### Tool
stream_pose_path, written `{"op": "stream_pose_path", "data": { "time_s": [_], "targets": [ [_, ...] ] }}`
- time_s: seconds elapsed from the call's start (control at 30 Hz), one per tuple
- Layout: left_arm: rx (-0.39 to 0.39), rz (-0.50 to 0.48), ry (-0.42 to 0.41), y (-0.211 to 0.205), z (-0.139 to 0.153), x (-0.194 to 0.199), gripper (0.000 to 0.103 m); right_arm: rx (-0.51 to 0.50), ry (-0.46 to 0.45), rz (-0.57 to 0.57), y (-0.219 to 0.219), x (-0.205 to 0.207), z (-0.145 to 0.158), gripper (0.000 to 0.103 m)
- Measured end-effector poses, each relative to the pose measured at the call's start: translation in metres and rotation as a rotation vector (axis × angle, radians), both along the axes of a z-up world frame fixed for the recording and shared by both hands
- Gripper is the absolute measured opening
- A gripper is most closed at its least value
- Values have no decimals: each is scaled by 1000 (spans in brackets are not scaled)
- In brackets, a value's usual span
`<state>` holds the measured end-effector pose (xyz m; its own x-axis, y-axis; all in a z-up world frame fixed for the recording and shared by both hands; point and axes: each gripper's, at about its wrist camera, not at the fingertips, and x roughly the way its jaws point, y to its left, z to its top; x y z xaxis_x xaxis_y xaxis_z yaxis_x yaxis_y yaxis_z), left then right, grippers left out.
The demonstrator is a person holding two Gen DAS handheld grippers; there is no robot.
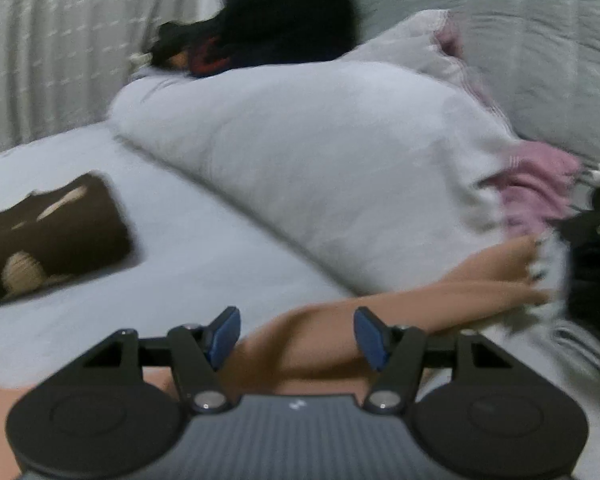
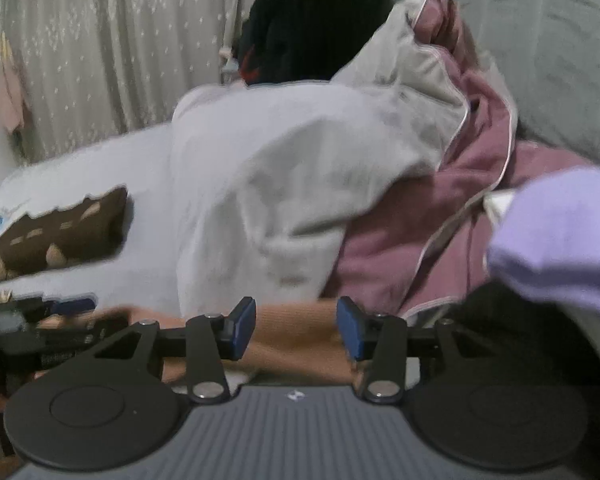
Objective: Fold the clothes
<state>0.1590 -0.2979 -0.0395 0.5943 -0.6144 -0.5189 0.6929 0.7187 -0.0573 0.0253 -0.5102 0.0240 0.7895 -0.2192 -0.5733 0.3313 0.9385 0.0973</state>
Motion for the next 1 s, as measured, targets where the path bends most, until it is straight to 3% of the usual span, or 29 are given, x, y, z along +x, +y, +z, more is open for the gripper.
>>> {"op": "stream_pose_path", "data": {
  "time_s": [0.23, 0.4, 0.53, 0.6, 0.67, 1.0],
  "targets": [
    [36, -274, -154, -56, -1, -38, 63, -52, 44, -13, 3, -11, -3, 48],
    [114, -386, -244, -94, -5, -55, 56, -68, 35, 30, 2, -15, 1, 48],
    [180, -406, -282, -107, -9, -60, 43, -66, 30, 45, -1, -16, 0, 48],
    [193, -401, -285, -108, -8, -60, 19, -52, 20, 50, -4, -17, 0, 48],
    [166, -392, -251, -105, -1, -54, 12, -39, 9, 56, -6, -18, 0, 48],
    [-29, -241, -91, -83, 27, -14, 9, 1, -18, 74, -5, -17, -2, 48]
  ]
}}
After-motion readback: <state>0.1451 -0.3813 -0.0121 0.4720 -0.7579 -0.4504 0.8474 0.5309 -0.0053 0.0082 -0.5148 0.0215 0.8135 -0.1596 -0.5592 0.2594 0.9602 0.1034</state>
